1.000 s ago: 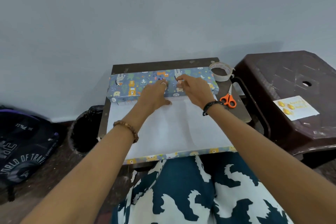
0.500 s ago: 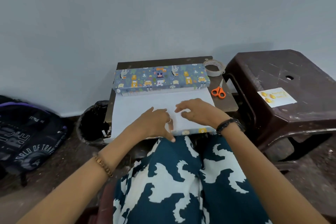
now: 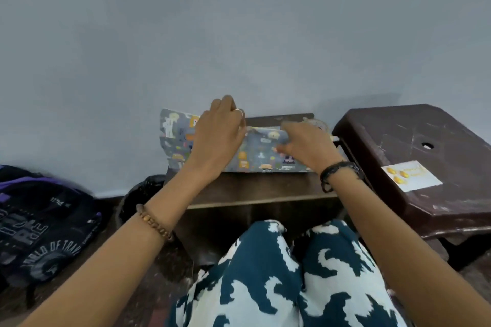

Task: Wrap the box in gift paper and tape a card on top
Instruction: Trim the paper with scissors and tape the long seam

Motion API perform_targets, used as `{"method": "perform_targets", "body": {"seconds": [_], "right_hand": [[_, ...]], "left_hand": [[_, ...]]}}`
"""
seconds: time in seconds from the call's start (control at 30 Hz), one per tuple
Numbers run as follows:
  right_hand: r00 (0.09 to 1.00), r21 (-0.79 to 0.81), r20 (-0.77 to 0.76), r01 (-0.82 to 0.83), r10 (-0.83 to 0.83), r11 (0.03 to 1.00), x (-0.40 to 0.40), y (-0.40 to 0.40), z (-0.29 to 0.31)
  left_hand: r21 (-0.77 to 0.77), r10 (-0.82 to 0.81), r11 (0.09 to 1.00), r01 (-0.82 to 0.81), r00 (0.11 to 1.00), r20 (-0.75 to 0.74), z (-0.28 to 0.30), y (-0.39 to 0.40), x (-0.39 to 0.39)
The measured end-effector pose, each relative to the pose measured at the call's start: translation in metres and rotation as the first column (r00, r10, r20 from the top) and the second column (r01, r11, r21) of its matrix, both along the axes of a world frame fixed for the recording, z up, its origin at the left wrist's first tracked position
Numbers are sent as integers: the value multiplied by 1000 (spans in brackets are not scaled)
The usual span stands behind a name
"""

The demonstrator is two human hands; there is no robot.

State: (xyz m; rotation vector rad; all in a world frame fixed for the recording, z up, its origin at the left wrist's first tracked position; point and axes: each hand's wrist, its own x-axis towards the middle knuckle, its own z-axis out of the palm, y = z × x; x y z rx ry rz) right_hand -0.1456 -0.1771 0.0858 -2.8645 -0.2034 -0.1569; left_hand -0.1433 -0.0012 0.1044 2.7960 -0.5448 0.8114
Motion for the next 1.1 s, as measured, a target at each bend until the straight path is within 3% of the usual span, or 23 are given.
{"method": "perform_targets", "body": {"seconds": [0.1, 0.2, 0.4, 0.57, 0.67, 0.83, 0.93, 1.0, 1.1], "right_hand": [[994, -41, 107, 19, -14, 999, 46, -1, 4], [995, -118, 96, 4, 7, 993, 92, -2, -3], [958, -153, -274, -124, 78, 980, 167, -14, -28], [871, -19, -469, -172, 143, 985, 195, -19, -54], [865, 77, -470, -160, 177, 984, 204, -20, -60], [890, 254, -418, -79, 183, 964, 194, -17, -67], [892, 362, -412, -26, 185, 932, 175, -17, -73], [901, 475, -409, 77, 142, 877, 158, -18, -84], [929, 685, -358, 193, 94, 703, 124, -14, -98]], "left_hand": [[-160, -8, 987, 28, 992, 122, -3, -16, 17], [-218, -43, 974, 58, 997, 72, -26, -36, 28], [-269, -11, 963, -22, 992, -122, -101, -49, 34], [-328, 118, 913, -244, 926, -359, -135, -45, 30], [-358, 110, 869, -342, 839, -533, -143, -45, 29], [-573, -50, 753, -324, 840, -541, -145, -46, 40], [-600, -22, 688, -409, 814, -580, -138, -46, 53], [-577, 33, 675, -460, 800, -599, -136, -42, 62], [-538, 70, 621, -570, 724, -687, -130, -35, 70]]}}
